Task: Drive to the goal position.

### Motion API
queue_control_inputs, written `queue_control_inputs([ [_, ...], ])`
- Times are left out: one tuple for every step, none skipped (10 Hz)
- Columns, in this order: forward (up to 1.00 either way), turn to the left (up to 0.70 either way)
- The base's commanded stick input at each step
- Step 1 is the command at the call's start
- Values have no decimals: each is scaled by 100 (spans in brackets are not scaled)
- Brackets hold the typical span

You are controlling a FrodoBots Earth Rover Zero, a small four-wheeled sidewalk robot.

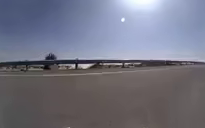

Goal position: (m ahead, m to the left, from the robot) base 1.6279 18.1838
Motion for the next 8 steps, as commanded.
queue_control_inputs([
  [0, 45],
  [0, 45],
  [0, 45],
  [0, 45],
  [0, 45],
  [0, 45],
  [0, 45],
  [0, 45],
])
